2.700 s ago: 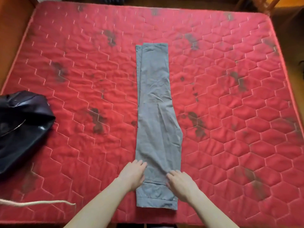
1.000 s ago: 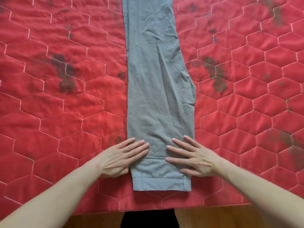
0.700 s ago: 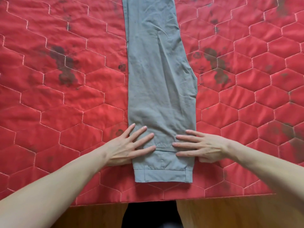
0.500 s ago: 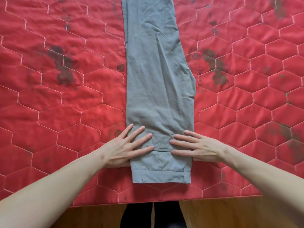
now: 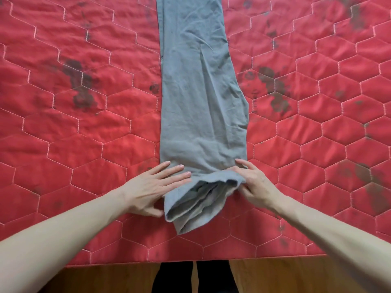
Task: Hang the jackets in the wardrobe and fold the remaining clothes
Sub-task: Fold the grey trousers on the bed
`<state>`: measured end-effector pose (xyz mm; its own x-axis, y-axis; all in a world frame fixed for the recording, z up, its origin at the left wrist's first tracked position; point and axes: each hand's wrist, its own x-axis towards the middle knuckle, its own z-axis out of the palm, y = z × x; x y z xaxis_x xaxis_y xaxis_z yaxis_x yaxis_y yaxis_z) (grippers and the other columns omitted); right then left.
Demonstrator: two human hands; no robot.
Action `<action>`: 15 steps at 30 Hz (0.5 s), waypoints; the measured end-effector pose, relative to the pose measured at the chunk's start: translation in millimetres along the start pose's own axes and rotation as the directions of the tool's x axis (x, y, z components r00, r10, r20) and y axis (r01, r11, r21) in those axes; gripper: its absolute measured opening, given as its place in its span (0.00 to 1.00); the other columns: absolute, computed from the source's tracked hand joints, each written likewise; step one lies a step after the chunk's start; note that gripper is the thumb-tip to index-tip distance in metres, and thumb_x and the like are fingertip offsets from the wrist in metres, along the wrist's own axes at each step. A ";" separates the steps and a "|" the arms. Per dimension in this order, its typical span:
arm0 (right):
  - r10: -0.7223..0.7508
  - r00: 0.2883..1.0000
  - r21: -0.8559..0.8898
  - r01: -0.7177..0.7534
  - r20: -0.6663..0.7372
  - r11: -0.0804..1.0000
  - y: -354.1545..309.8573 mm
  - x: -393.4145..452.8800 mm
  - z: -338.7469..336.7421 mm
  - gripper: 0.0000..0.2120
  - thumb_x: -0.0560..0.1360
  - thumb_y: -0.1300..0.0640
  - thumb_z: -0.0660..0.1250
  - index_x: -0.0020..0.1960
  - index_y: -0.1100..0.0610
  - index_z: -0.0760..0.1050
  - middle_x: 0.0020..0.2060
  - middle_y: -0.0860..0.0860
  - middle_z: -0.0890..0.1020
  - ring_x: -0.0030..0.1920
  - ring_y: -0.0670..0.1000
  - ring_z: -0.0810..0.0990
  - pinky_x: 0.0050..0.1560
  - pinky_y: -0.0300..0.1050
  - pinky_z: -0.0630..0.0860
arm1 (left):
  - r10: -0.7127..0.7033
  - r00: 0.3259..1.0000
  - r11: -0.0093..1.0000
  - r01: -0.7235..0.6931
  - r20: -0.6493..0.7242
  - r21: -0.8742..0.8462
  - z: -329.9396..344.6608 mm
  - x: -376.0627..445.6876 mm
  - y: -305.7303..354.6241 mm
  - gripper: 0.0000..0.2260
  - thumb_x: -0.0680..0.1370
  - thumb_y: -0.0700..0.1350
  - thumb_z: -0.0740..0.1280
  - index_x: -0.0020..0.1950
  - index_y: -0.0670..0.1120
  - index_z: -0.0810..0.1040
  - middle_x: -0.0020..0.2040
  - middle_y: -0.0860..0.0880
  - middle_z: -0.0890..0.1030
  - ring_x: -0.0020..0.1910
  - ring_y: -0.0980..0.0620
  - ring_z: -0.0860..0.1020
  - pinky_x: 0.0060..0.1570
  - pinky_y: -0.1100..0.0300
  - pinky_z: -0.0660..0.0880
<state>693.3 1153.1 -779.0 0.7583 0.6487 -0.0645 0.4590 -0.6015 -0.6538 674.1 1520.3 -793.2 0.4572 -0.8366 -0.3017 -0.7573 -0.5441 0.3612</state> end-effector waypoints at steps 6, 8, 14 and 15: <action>0.572 0.808 0.400 -0.482 -0.140 0.779 -16.6 19.1 6.0 0.17 0.81 0.41 0.58 0.48 0.53 0.76 0.38 0.51 0.83 0.41 0.50 0.79 0.44 0.57 0.74 | -0.446 0.800 0.814 0.176 -0.401 -0.554 -0.3 23.1 36.9 0.17 0.80 0.47 0.64 0.68 0.46 0.79 0.68 0.49 0.81 0.71 0.54 0.74 0.74 0.58 0.65; 0.631 0.761 0.476 -0.505 -0.147 0.720 -14.9 27.7 5.0 0.15 0.83 0.43 0.59 0.48 0.53 0.75 0.40 0.52 0.82 0.42 0.47 0.76 0.48 0.60 0.76 | -0.608 0.695 0.703 0.247 -0.383 -0.667 -9.8 32.1 41.9 0.18 0.82 0.55 0.61 0.51 0.43 0.82 0.49 0.46 0.85 0.51 0.51 0.78 0.56 0.60 0.73; 0.707 0.659 0.488 -0.543 -0.258 0.684 -18.3 40.9 9.6 0.15 0.83 0.43 0.60 0.48 0.53 0.76 0.38 0.50 0.82 0.41 0.53 0.79 0.49 0.60 0.76 | -0.875 0.477 0.202 0.512 0.081 -0.835 -39.3 48.5 18.1 0.31 0.71 0.75 0.57 0.35 0.46 0.75 0.32 0.51 0.77 0.36 0.45 0.75 0.41 0.51 0.71; 0.720 0.627 0.474 -0.557 -0.298 0.682 -21.8 45.8 9.3 0.17 0.82 0.40 0.61 0.44 0.51 0.75 0.34 0.47 0.80 0.38 0.53 0.77 0.46 0.59 0.76 | -0.865 0.494 0.155 0.425 0.085 -0.892 -41.5 51.0 10.8 0.25 0.73 0.71 0.62 0.42 0.49 0.80 0.38 0.54 0.82 0.41 0.48 0.79 0.46 0.52 0.75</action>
<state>713.7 1200.2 -774.7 0.9437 -0.1650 -0.2867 -0.3293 -0.5503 -0.7673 708.6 1469.2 -768.1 0.8416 0.0628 -0.5365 0.4926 -0.4967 0.7146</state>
